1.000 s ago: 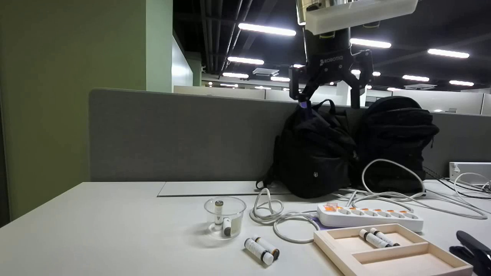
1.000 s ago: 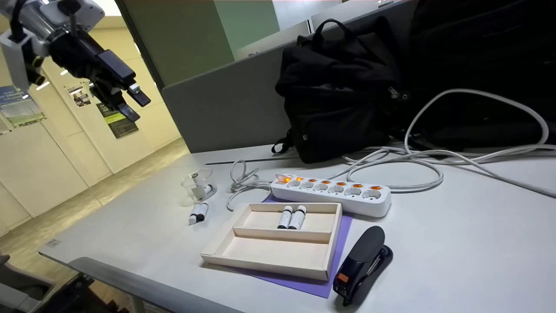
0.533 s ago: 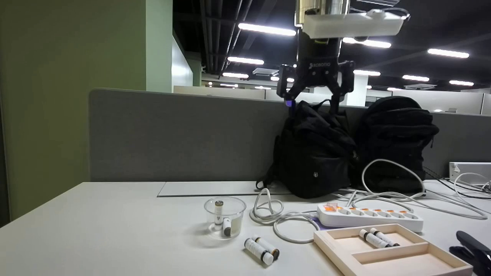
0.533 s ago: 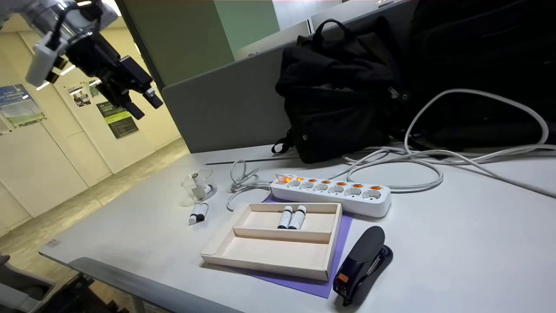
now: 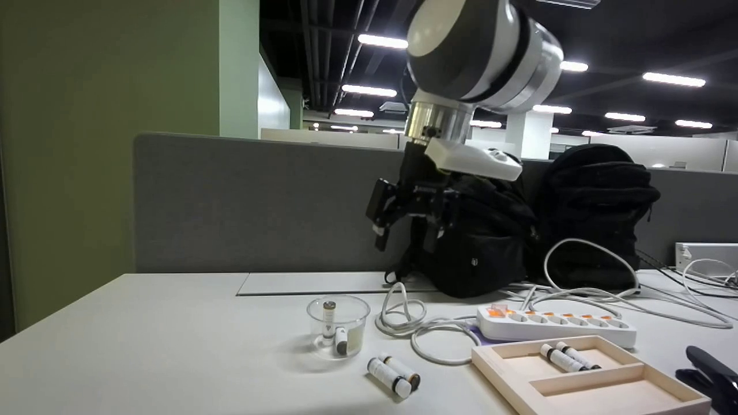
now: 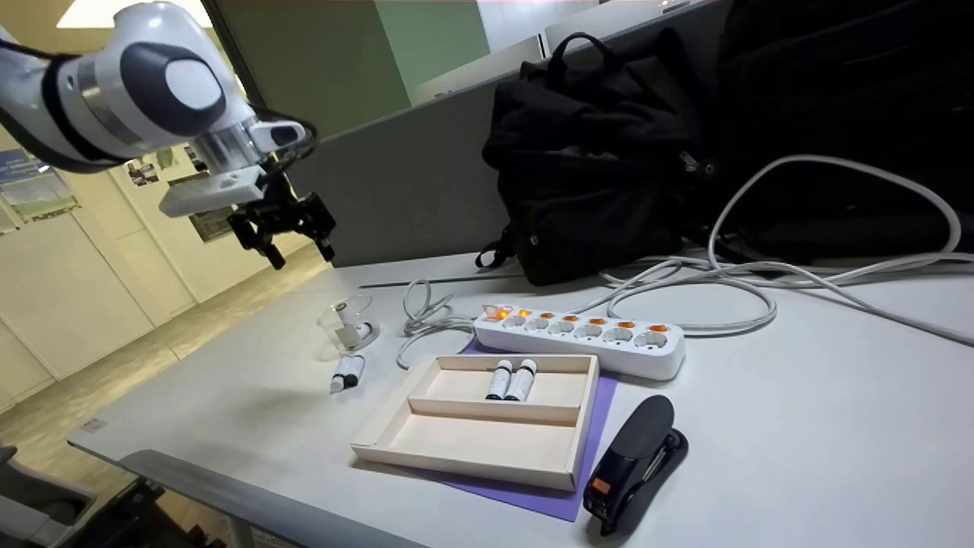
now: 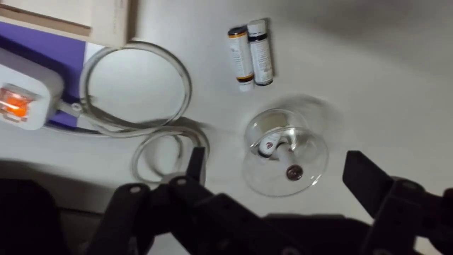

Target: Pick the two bottles on the table and put them in the bowl

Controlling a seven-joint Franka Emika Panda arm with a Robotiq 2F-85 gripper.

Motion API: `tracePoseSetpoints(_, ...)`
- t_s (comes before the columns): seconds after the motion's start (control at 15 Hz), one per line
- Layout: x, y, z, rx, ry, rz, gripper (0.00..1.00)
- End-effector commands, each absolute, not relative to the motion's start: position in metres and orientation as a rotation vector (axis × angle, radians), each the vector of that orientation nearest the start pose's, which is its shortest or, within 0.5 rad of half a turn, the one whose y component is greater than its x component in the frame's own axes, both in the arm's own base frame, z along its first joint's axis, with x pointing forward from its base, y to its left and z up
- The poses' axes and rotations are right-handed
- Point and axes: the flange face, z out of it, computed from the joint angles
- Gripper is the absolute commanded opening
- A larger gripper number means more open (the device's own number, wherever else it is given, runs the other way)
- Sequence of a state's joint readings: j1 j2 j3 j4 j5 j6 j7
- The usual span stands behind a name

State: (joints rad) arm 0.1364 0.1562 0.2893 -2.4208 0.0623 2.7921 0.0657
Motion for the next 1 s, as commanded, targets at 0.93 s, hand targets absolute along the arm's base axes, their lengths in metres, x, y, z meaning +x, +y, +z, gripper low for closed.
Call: tracePoseSetpoints(0.93, 0.48, 0.245, 0.202, -2.898, -0.557, -0.29, 1.0)
